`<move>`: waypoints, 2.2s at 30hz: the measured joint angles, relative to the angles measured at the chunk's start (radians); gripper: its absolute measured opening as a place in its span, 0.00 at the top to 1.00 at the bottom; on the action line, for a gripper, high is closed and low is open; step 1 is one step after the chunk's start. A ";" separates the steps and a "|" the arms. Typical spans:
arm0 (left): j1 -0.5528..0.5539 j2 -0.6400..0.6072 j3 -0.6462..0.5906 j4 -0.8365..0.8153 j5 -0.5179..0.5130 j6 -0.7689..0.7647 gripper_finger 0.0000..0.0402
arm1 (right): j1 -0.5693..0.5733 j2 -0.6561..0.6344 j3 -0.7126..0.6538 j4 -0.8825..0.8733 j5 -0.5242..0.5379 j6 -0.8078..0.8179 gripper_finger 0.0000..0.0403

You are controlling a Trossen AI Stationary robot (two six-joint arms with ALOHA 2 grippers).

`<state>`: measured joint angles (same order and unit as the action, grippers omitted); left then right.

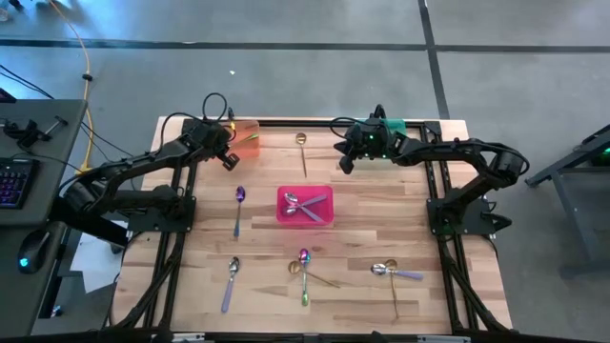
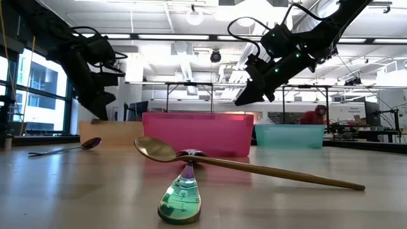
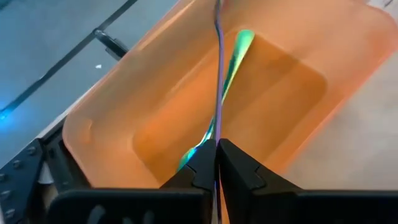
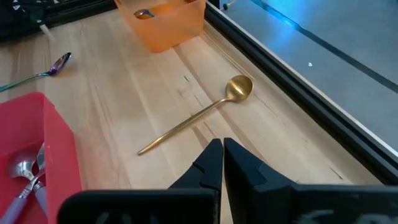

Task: Sort silverware by color (type)
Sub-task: Put the green spoon into the orange bin, then put the gold spoon into the green bin

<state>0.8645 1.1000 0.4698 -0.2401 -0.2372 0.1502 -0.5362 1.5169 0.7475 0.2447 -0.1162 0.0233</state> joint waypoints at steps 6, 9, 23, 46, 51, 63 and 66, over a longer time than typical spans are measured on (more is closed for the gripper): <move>-0.001 -0.001 0.000 0.005 -0.061 0.001 0.91 | 0.000 0.000 0.000 0.000 0.000 -0.022 1.00; -0.001 -0.001 0.000 0.005 -0.063 0.001 0.90 | 0.000 -0.003 0.000 -0.005 0.000 -0.023 1.00; -0.079 -0.001 0.000 0.222 0.267 -0.017 1.00 | -0.055 -0.305 -0.001 -0.372 0.078 -0.062 1.00; -0.320 0.273 0.001 0.742 0.606 -0.033 1.00 | 0.352 -0.332 -0.229 -0.286 0.398 0.319 1.00; -0.378 0.310 0.001 0.820 0.606 -0.052 1.00 | 0.462 -0.332 -0.229 -0.267 0.457 0.402 1.00; -0.532 0.308 0.001 0.839 0.574 0.010 1.00 | 0.738 -0.332 -0.205 -0.260 0.602 0.533 0.94; -0.576 0.308 0.001 0.829 0.499 0.034 1.00 | 0.791 -0.320 -0.179 -0.255 0.630 0.556 0.87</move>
<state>0.2889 1.4078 0.4706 0.5889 0.2618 0.1842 0.2552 1.1972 0.5681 -0.0100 0.5139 0.5789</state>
